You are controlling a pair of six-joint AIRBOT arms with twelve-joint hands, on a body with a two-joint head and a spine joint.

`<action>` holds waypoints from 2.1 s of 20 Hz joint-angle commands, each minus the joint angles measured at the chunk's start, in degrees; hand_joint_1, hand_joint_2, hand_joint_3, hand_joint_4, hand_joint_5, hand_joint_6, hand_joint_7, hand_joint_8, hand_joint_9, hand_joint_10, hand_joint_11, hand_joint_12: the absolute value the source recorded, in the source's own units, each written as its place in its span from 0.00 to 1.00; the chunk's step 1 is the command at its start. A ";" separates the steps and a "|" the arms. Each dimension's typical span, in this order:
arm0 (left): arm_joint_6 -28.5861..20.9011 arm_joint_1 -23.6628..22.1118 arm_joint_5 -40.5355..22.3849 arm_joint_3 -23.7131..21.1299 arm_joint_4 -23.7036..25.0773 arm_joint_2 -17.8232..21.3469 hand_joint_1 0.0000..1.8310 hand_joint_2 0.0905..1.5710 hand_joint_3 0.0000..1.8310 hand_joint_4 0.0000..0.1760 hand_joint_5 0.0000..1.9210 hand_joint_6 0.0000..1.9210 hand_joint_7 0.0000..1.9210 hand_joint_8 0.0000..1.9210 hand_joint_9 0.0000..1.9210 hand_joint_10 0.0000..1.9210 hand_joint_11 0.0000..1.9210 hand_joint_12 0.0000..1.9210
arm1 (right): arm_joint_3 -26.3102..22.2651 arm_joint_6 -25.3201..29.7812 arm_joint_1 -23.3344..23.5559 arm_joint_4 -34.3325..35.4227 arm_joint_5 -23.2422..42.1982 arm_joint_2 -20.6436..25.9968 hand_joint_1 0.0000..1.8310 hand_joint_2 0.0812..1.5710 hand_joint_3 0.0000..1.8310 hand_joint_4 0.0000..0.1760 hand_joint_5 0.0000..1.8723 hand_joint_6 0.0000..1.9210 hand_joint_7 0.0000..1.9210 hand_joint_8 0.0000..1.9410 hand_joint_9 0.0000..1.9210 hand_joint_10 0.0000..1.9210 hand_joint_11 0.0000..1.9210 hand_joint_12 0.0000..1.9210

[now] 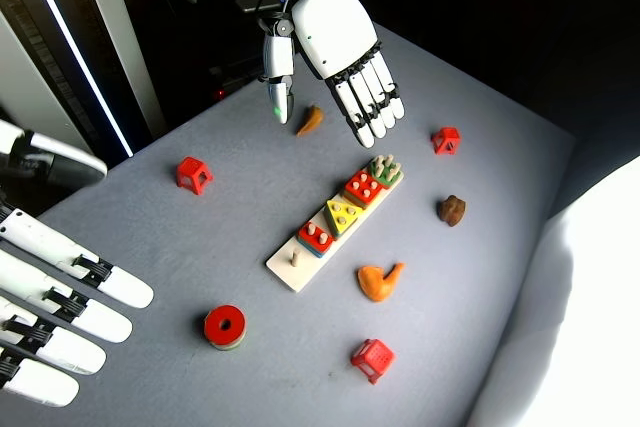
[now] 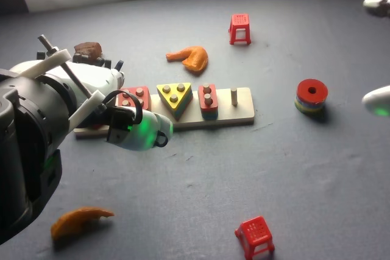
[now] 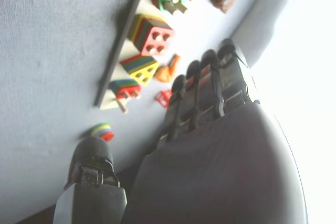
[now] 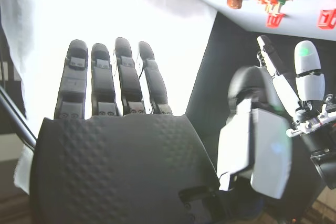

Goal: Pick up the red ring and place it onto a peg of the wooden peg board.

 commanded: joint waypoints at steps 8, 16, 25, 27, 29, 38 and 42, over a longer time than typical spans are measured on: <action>0.29 -0.62 0.83 0.09 5.01 -0.14 0.00 0.76 0.01 0.00 0.03 0.00 0.03 0.00 0.02 0.00 0.00 0.00 | 11.79 -4.21 0.34 3.07 4.12 -11.63 0.34 0.55 0.00 0.00 0.33 0.04 0.29 0.02 0.13 0.02 0.00 0.00; 0.23 -0.39 1.01 0.25 5.42 -0.15 0.00 0.77 0.01 0.00 0.02 0.00 0.01 0.00 0.00 0.00 0.00 0.00 | 23.39 -8.18 -1.94 7.16 -0.40 -22.84 0.37 0.59 0.01 0.23 0.38 0.01 0.41 0.00 0.16 0.00 0.00 0.00; 0.12 -0.58 1.05 0.18 5.41 -0.45 0.00 0.77 0.00 0.00 0.05 0.00 0.04 0.00 0.03 0.00 0.01 0.01 | 30.76 -9.75 -4.01 7.17 -0.98 -29.96 0.38 0.64 0.01 0.00 0.28 0.00 0.28 0.00 0.12 0.01 0.00 0.00; 0.12 -0.57 1.05 0.18 5.41 -0.47 0.00 0.78 0.00 0.00 0.06 0.01 0.05 0.01 0.04 0.01 0.02 0.01 | 32.11 -10.68 -4.29 7.17 -0.98 -31.70 0.36 0.67 0.01 0.00 0.25 0.00 0.25 0.00 0.11 0.00 0.00 0.00; 0.12 -0.56 1.05 0.18 5.41 -0.48 0.00 0.78 0.00 0.00 0.05 0.00 0.04 0.00 0.03 0.00 0.01 0.01 | 33.00 -10.91 -4.96 7.18 -0.93 -32.99 0.38 0.66 0.01 0.00 0.29 0.02 0.30 0.02 0.11 0.00 0.00 0.00; 0.12 -0.54 1.05 0.12 5.41 -0.60 0.00 0.77 0.00 0.00 0.07 0.00 0.05 0.00 0.03 0.00 0.01 0.03 | 34.90 -11.20 -5.18 7.18 -0.81 -35.76 0.38 0.67 0.01 0.20 0.32 0.03 0.33 0.02 0.10 0.00 0.00 0.00; 0.12 -0.54 1.05 0.16 5.42 -0.63 0.00 0.78 0.00 0.00 0.06 0.00 0.04 0.00 0.02 0.00 0.00 0.03 | 34.89 -11.20 -5.39 7.18 -1.02 -36.22 0.42 0.67 0.01 0.17 0.35 0.04 0.37 0.03 0.10 0.00 0.00 0.00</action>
